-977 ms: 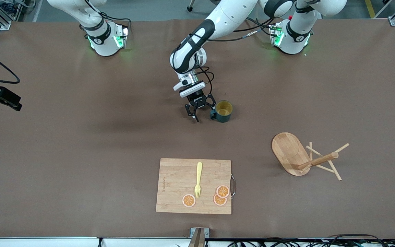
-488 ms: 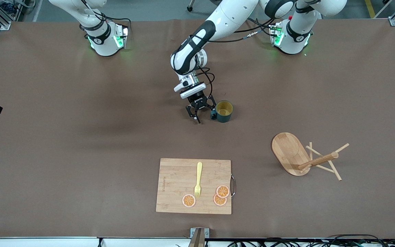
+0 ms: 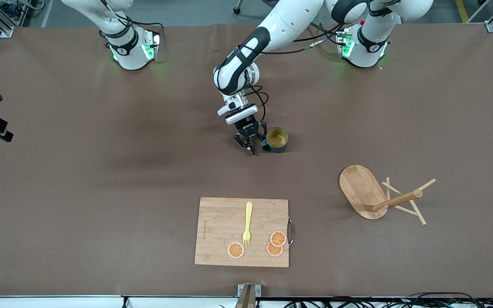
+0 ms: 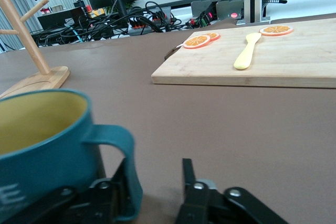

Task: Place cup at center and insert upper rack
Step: 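Lift the teal mug by its handle with the left gripper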

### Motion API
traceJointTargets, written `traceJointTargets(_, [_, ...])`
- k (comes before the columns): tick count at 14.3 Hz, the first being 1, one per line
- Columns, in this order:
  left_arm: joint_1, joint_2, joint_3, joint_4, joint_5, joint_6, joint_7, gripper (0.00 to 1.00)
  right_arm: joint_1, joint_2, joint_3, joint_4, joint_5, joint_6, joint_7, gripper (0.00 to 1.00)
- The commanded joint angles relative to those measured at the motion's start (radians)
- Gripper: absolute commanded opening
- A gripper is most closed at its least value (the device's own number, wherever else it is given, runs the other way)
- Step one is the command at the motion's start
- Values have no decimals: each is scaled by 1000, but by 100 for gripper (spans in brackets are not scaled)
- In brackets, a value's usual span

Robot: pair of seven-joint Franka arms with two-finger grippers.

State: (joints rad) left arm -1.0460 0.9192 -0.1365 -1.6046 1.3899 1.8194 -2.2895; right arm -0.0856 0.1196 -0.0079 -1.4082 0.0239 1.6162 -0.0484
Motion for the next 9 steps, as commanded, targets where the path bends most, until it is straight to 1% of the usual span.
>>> traceJointTargets(1, [7, -2, -3, 6, -15, 17, -30, 32, 33, -26, -29, -35, 4, 16, 42, 100])
traceJointTargets(2, [7, -5, -3, 6, -23, 17, -31, 29, 33, -26, -35, -35, 5, 11, 38, 100])
traceJointTargets(6, [9, -16, -5, 6, -61, 23, -33, 9, 49, -31, -46, -37, 2, 10, 35, 100])
traceJointTargets(7, [11, -20, -6, 6, -74, 23, -33, 4, 62, -32, -62, -38, 1, 11, 35, 100])
traceJointTargets(8, [11, -23, -8, 6, -87, 24, -33, 1, 73, -32, -66, -37, -2, 11, 33, 100])
traceJointTargets(9, [11, -37, -9, 6, -104, 24, -33, 0, 75, -34, -66, -37, -4, 10, 32, 100])
